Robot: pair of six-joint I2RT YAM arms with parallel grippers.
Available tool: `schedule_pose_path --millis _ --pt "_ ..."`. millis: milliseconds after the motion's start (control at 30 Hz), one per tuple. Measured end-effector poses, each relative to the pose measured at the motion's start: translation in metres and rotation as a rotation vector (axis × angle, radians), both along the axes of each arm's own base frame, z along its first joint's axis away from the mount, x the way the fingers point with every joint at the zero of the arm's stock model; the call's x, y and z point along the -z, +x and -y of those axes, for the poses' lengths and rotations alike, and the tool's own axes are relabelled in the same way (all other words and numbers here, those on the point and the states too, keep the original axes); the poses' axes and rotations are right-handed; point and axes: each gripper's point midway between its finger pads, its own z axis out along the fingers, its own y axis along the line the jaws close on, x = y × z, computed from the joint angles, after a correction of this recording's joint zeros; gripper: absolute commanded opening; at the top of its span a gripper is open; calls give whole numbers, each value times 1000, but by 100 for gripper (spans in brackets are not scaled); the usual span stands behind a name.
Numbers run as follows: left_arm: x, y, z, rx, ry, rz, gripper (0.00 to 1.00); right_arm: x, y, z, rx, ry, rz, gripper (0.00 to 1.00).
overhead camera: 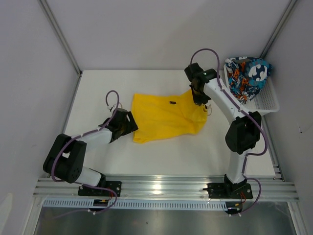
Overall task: Fold and stack the shorts
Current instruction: Fold the shorts
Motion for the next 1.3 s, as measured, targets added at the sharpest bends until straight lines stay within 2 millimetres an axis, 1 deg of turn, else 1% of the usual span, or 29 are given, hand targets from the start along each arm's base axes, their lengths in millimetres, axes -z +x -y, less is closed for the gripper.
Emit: schedule_pose_path --millis 133,333,533,600,667,967,1100,1300 --pt "-1 3 7 8 -25 11 76 -3 2 -20 -19 -45 10 0" --pt "-1 1 22 49 -53 36 74 -4 -3 -49 -48 -92 16 0" --pt "-1 1 30 72 -69 68 73 -13 -1 -83 -77 -80 63 0" --pt "-1 0 33 79 -73 78 73 -16 -3 -92 -94 -57 66 0" --pt "-1 -1 35 85 -74 82 73 -16 -5 -98 -104 -34 61 0" --pt "-1 -9 35 95 -70 82 72 -3 -4 -126 -143 169 6 0" --pt "-1 -11 36 100 -67 79 72 -2 -2 -145 -161 258 8 0" --pt "0 -13 36 108 -56 78 72 0 -5 -170 -203 328 15 0"
